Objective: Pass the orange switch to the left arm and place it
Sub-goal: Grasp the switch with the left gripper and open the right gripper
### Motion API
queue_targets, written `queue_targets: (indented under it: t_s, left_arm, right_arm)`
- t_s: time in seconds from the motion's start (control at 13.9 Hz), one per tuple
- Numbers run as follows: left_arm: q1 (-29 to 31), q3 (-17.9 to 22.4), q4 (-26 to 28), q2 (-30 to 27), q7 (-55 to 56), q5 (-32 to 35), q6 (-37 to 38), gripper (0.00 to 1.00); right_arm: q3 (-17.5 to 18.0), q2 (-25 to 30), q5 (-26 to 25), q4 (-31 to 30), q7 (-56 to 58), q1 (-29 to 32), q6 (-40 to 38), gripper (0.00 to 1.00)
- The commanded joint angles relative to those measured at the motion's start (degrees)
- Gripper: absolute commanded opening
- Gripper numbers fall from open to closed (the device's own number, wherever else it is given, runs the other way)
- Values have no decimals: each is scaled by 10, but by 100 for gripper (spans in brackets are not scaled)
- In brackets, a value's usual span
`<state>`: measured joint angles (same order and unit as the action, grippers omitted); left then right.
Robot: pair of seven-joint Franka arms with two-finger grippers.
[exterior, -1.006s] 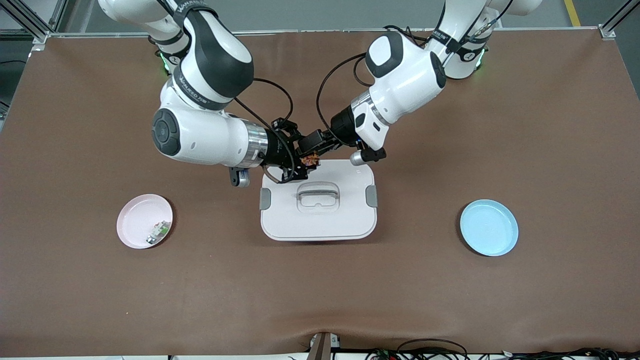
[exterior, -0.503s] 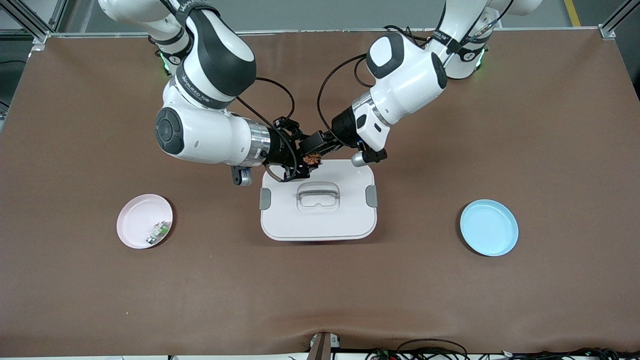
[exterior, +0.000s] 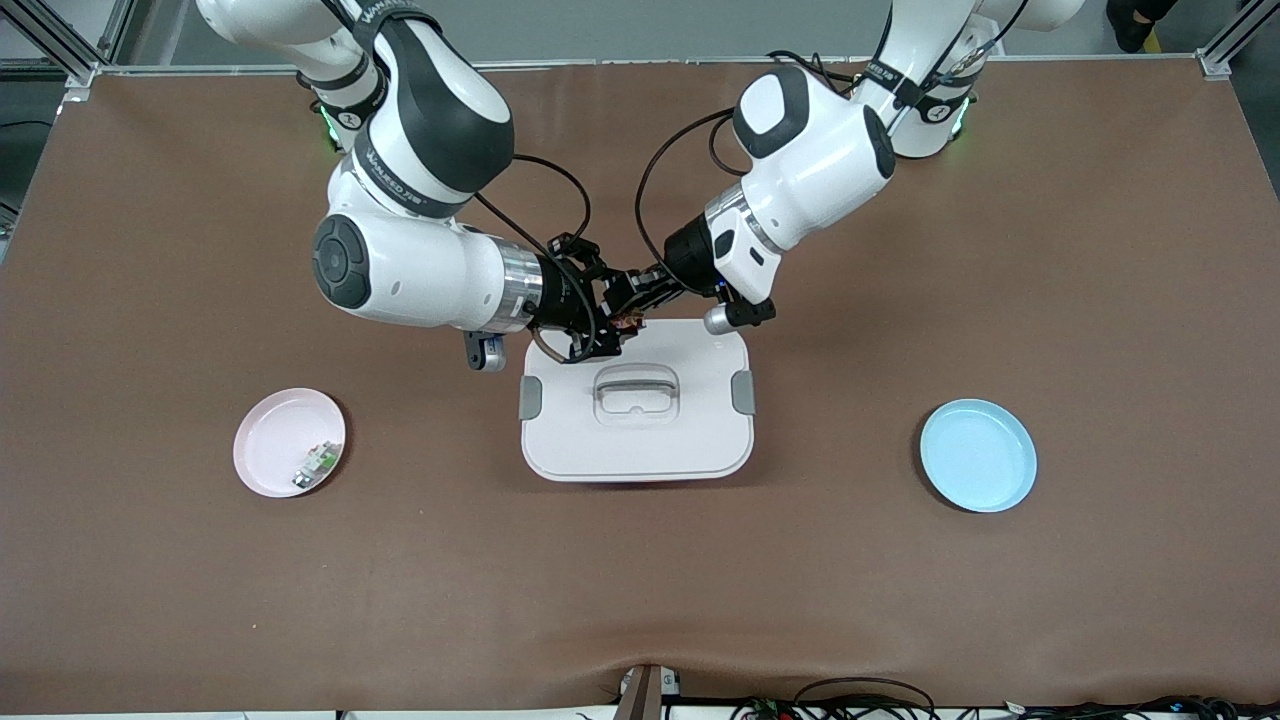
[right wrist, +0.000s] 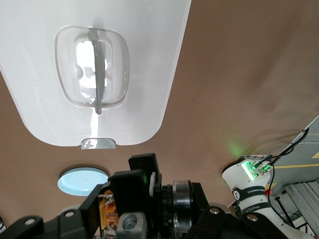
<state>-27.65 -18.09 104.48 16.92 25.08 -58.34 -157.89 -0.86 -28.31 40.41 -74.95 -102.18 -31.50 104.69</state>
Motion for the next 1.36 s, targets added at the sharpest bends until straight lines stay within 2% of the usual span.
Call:
queue_targets:
  t_s: [0.0,0.93,1.01,1.08,1.29]
  left_arm:
    - [1,-1,3,-5,8,-13,-8,12]
    - [4,0,5,-9,8,-13,-5,13]
    - [5,0,5,-10,8,-13,-5,13]
    - [5,-1,5,-10,8,-13,-5,13]
    - [5,0,5,-11,8,-13,-4,13]
  right_arm:
    - [-2,-9,5,14,-8,-4,2,0]
    - [-2,-14,4,13,-8,-8,3,0]
    - [-2,-14,1,14,-10,-8,3,26]
    - [-3,-13,-5,13,-11,-17,3,99]
    - [-4,-13,-19,15,-11,-25,3,100]
